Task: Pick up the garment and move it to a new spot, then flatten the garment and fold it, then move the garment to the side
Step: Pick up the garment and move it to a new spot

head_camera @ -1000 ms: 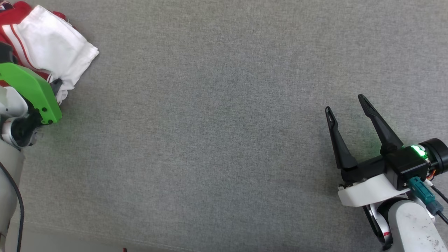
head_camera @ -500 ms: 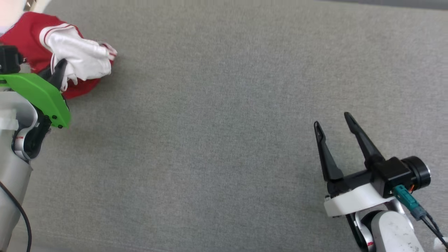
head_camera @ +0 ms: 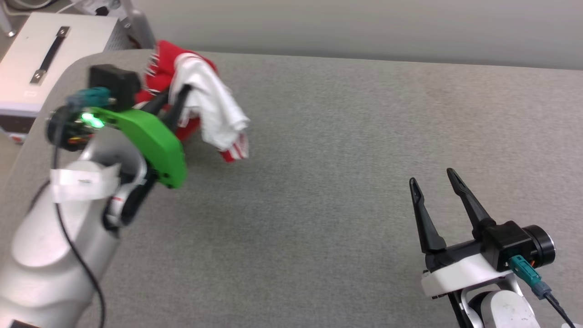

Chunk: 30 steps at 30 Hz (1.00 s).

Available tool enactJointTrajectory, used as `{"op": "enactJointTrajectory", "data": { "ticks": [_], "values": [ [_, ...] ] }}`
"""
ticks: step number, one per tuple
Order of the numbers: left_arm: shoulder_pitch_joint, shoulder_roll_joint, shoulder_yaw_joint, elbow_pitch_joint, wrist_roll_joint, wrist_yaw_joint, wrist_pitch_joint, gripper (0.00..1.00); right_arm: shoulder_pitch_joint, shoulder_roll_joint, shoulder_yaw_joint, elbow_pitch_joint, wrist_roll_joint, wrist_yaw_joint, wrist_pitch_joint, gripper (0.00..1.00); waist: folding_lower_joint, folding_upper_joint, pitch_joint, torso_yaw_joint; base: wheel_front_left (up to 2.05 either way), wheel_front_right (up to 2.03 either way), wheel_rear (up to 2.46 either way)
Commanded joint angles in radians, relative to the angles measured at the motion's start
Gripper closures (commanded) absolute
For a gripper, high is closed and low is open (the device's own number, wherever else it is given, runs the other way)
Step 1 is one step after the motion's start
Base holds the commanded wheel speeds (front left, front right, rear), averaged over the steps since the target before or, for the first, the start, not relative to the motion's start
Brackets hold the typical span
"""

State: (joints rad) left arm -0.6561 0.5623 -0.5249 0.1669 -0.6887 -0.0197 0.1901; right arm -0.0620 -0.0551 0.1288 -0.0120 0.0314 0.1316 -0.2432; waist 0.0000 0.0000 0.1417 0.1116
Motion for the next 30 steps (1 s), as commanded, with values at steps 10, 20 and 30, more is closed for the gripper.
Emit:
{"op": "enactJointTrajectory", "data": {
  "ticks": [10,20,30],
  "values": [
    [-0.036,-0.255,-0.144,-0.001,0.038,0.027,-0.004,1.0,-0.015,0.004,-0.104,-0.017,0.002,-0.001,-0.013,0.0,0.0,0.0,0.016,-0.166,0.0,0.0,0.0],
    [-0.045,-0.472,-0.286,0.253,0.067,0.018,-0.061,0.05,-0.039,0.005,-0.159,-0.026,0.003,-0.001,-0.016,0.0,0.0,0.0,0.078,-0.271,0.0,0.0,0.0],
    [-0.042,-0.508,-0.356,0.381,0.033,-0.028,-0.116,0.0,-0.032,0.005,-0.151,0.003,0.009,-0.001,-0.017,0.0,0.0,0.0,0.07,-0.241,0.0,0.0,0.0]
  ]
}}
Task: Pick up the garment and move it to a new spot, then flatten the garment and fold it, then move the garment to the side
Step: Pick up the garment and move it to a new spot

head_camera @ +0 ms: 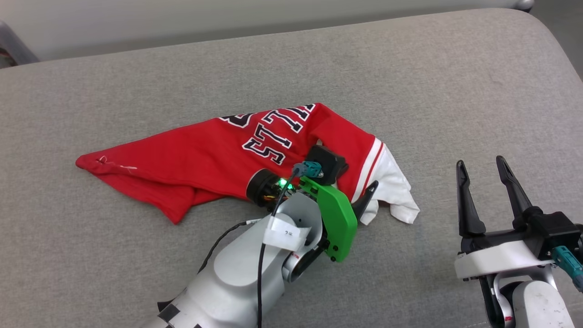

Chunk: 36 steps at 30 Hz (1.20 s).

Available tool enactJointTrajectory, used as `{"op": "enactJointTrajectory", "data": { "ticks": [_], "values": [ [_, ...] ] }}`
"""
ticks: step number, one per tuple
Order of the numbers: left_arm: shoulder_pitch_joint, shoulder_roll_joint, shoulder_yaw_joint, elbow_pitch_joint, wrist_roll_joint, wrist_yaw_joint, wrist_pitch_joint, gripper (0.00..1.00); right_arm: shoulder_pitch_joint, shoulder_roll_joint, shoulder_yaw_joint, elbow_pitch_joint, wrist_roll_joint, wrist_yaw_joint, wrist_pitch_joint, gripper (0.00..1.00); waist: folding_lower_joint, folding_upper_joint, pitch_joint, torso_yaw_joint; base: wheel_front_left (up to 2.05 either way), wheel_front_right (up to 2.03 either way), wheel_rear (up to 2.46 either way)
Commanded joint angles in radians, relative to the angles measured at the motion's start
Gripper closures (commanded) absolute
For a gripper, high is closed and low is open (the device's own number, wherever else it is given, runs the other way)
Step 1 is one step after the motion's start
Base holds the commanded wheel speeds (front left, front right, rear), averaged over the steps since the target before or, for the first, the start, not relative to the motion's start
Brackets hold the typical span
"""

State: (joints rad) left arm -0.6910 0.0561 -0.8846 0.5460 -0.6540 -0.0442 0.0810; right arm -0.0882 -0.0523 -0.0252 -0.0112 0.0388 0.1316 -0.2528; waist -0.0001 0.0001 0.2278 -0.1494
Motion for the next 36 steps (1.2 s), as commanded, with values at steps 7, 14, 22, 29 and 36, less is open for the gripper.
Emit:
{"op": "enactJointTrajectory", "data": {
  "ticks": [7,14,22,29,36],
  "values": [
    [-0.002,0.025,0.059,0.003,-0.021,0.02,-0.101,0.0,0.013,0.002,-0.004,0.022,-0.017,-0.001,-0.007,0.0,0.0001,-0.0001,-0.087,0.097,0.0,0.0,0.0],
    [0.101,0.151,0.175,-0.077,-0.056,0.089,-0.239,0.0,0.066,-0.001,-0.015,0.023,-0.022,-0.001,-0.001,0.0,0.0001,-0.0001,-0.177,0.176,0.0,0.0,0.0],
    [0.291,0.225,0.242,-0.211,-0.061,0.142,-0.329,0.0,0.116,-0.01,-0.013,0.016,-0.015,-0.001,0.006,0.0,0.0001,-0.0001,-0.221,0.205,0.0,0.0,0.0],
    [0.449,0.219,0.302,-0.343,-0.007,0.15,-0.342,0.0,0.148,-0.01,0.007,0.019,-0.008,-0.001,0.006,0.0,0.0001,-0.0001,-0.244,0.21,0.0,0.0,0.0],
    [0.581,0.177,0.367,-0.416,0.076,0.128,-0.343,0.0,0.156,-0.011,0.023,0.03,0.001,-0.001,0.003,0.0,0.0001,-0.0001,-0.254,0.201,0.0,0.0,0.0]
  ]
}}
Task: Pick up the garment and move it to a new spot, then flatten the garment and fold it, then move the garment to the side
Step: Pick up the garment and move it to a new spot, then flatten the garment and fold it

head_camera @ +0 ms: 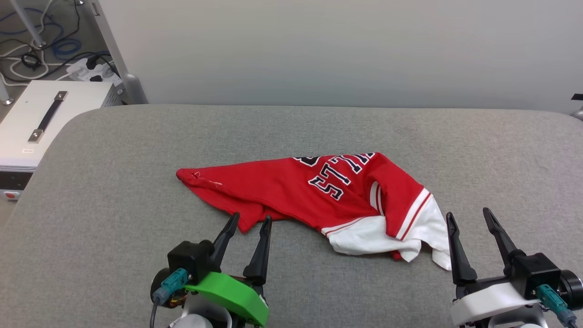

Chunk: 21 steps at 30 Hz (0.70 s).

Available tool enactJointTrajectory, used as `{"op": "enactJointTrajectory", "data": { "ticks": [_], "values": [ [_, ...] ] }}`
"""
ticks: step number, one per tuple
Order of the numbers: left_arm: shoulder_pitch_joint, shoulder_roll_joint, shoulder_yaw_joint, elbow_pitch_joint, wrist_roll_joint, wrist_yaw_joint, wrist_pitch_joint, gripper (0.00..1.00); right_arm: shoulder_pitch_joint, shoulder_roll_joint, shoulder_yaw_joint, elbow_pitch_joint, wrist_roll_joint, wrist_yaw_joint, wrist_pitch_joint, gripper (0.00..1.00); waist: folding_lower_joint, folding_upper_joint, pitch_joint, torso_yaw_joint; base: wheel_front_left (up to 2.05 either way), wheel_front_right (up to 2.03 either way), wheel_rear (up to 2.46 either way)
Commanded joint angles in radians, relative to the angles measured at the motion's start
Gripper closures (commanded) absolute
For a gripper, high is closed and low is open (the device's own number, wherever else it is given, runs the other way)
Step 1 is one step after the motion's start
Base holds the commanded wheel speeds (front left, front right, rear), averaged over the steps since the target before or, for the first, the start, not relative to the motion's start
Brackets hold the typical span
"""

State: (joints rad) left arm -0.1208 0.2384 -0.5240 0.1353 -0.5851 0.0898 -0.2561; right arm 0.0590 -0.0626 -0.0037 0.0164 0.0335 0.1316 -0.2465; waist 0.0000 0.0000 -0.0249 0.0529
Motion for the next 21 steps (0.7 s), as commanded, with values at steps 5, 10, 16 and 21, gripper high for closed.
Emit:
{"op": "enactJointTrajectory", "data": {
  "ticks": [5,10,16,21],
  "values": [
    [0.036,-0.039,0.029,0.004,0.028,-0.023,-0.006,0.0,0.013,-0.003,0.008,0.003,0.009,-0.001,-0.004,0.0,0.0,0.0,-0.004,-0.009,0.0,0.0,0.0],
    [0.01,-0.053,0.02,0.012,0.027,-0.015,0.015,0.0,0.007,-0.012,0.014,-0.003,0.01,-0.001,0.001,0.0,0.0,0.0,0.01,-0.024,0.0,0.0,0.0],
    [-0.044,-0.068,-0.017,-0.019,-0.004,0.009,0.203,0.0,-0.007,-0.017,0.013,-0.02,0.008,-0.001,0.004,0.0,0.0,0.0,0.067,-0.05,0.0,0.0,0.0],
    [-0.097,-0.085,-0.064,-0.023,-0.063,0.052,0.478,0.0,-0.029,-0.016,0.018,-0.025,0.006,-0.001,0.004,0.0,0.0,0.0,0.126,-0.077,0.0,0.0,0.0]
  ]
}}
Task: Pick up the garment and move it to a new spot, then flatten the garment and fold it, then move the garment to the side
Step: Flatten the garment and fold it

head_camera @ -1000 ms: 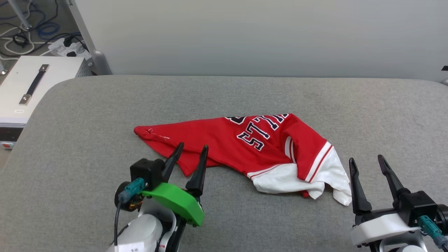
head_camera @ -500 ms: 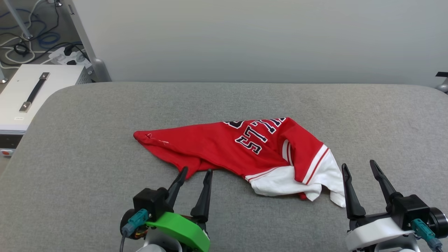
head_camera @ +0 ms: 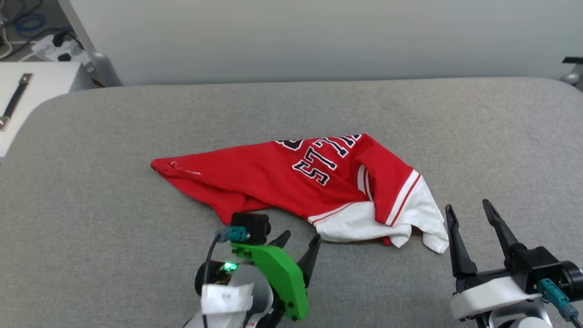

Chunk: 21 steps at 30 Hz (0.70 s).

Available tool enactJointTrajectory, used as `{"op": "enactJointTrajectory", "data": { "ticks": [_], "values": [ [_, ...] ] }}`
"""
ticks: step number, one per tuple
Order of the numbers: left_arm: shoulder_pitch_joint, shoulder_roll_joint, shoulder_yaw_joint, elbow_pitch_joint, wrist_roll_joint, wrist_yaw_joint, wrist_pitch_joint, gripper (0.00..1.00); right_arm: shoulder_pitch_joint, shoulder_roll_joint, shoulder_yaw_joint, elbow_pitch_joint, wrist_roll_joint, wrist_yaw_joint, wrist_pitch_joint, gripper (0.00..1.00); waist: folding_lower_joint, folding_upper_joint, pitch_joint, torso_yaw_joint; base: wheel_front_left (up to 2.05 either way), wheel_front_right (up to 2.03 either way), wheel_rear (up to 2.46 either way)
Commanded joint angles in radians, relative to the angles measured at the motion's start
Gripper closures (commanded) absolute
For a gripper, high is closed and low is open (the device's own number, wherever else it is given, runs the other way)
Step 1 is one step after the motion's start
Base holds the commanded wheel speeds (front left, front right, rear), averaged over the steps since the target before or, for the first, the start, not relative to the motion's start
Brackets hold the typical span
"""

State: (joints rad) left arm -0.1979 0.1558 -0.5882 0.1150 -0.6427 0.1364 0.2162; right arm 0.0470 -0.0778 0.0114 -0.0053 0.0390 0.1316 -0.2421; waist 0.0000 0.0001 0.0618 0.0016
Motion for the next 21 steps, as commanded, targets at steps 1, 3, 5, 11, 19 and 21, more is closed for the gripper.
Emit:
{"op": "enactJointTrajectory", "data": {
  "ticks": [1,3,5,11,19,21],
  "values": [
    [-0.036,-0.007,-0.004,0.0,-0.013,0.018,0.049,0.0,-0.023,0.0,0.005,-0.004,0.001,-0.001,-0.001,0.0,0.0,-0.0001,0.053,-0.032,0.0,0.0,0.0],
    [-0.065,-0.013,-0.021,0.016,-0.023,0.031,0.128,0.0,-0.035,0.001,0.011,-0.003,0.001,-0.001,-0.003,0.0,0.0,-0.0001,0.077,-0.046,0.0,0.0,0.0],
    [-0.096,-0.012,-0.034,0.035,-0.014,0.044,0.176,0.0,-0.046,0.003,0.019,0.002,0.001,-0.001,-0.005,0.0,0.0,-0.0001,0.096,-0.062,0.0,0.0,0.0],
    [-0.17,-0.021,-0.032,0.112,0.008,0.067,0.197,0.0,-0.071,0.011,0.027,0.013,0.006,-0.001,-0.012,0.0,0.0,-0.0001,0.149,-0.1,0.0,0.0,0.0],
    [-0.234,-0.05,-0.021,0.207,-0.011,0.047,0.172,0.0,-0.092,0.018,0.031,0.058,0.007,-0.001,-0.018,0.0,0.0,-0.0001,0.189,-0.127,0.0,0.0,0.0],
    [-0.244,-0.058,-0.018,0.221,-0.018,0.037,0.151,0.0,-0.097,0.02,0.034,0.065,0.006,-0.001,-0.019,0.0,0.0,-0.0001,0.195,-0.13,0.0,0.0,0.0]
  ]
}}
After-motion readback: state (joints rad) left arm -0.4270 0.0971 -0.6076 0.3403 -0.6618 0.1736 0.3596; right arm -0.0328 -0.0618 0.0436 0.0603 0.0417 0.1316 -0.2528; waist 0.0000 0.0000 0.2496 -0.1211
